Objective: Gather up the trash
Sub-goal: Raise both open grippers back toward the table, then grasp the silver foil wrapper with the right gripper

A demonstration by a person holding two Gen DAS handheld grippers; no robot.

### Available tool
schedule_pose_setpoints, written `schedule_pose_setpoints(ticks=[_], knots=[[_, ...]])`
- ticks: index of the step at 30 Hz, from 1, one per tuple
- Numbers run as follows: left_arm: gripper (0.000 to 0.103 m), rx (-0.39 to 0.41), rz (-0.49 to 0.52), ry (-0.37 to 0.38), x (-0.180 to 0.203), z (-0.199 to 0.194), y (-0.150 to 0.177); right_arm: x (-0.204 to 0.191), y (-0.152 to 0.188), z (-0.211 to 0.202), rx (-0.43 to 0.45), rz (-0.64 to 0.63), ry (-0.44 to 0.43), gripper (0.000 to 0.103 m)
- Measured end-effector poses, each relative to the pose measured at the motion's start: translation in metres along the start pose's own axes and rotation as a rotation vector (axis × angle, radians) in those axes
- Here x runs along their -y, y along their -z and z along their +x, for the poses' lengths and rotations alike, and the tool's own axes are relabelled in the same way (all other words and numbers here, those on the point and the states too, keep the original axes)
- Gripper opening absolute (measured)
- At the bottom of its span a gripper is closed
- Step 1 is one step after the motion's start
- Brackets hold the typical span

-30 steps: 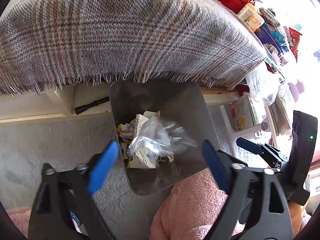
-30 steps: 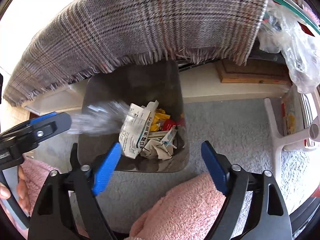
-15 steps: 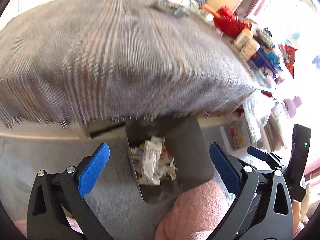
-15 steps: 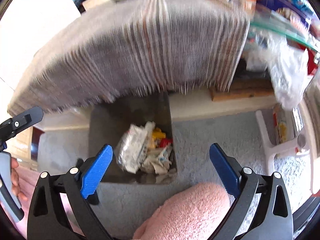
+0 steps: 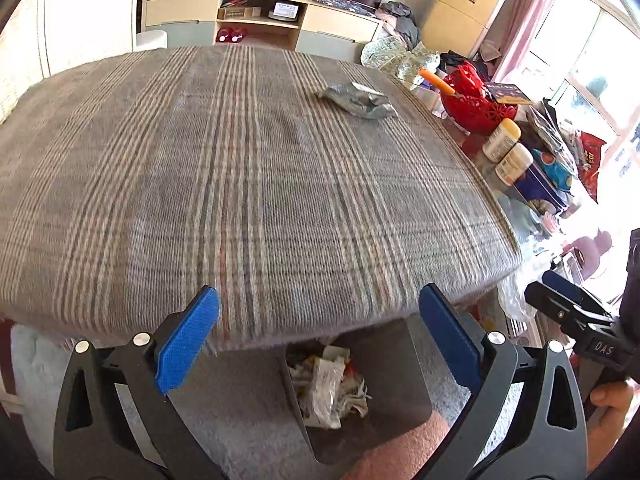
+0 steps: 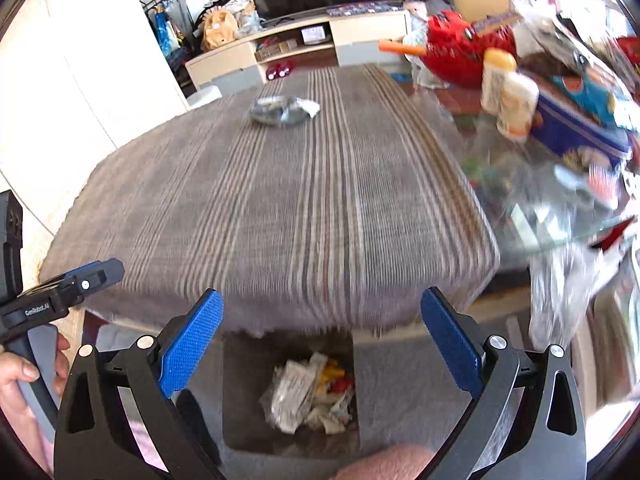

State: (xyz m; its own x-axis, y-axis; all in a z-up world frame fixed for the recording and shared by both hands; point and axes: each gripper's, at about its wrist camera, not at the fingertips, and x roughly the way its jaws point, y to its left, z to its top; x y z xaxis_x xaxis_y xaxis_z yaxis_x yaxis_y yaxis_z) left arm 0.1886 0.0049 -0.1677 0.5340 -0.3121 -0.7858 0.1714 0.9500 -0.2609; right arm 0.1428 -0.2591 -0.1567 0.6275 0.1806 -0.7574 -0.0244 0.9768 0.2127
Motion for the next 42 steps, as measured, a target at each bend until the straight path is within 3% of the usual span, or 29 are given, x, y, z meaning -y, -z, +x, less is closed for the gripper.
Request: schedule_pose_setpoints(ticks=[11,23,34,35,38,40,41,42], knots=[[0.095,0.01,0.01,-0.064,-0.008,0.034,-0.082,-0.015,-0.075,0.037,0.037,-0.099,0.025,0.099],[0.095,-0.019,-0.025,-0.104,-0.033,0.077,-0.146,-0.037,-0.149,0.129,0.026,-0.164,-0.016,0.098],[0.095,0.003,-0.023,-0.134,-0.038,0.107,-0.197,-0.059,-0.192,0.2,0.014,-0.315,0.006,0.073],[0.095,0.005,-0.025,-0.134,-0.038,0.109,-0.199,-0.061,-0.193,0.208,0.0,-0.329,0.008,0.066],[0.095,0.008,-0.033,-0.128,-0.038,0.113,-0.204,-0.06,-0.194,0.222,-0.038,-0.33,0.001,0.03],[0.095,0.005,-0.037,-0.123,-0.038,0.117,-0.205,-0.058,-0.193,0.22,-0.033,-0.318,0.0,0.025],[0.095,0.002,-0.037,-0.12,-0.037,0.118,-0.205,-0.056,-0.193,0.217,-0.033,-0.3,-0.007,0.013],[0.095,0.001,-0.036,-0.119,-0.036,0.12,-0.205,-0.05,-0.192,0.211,-0.029,-0.28,-0.009,0.012]])
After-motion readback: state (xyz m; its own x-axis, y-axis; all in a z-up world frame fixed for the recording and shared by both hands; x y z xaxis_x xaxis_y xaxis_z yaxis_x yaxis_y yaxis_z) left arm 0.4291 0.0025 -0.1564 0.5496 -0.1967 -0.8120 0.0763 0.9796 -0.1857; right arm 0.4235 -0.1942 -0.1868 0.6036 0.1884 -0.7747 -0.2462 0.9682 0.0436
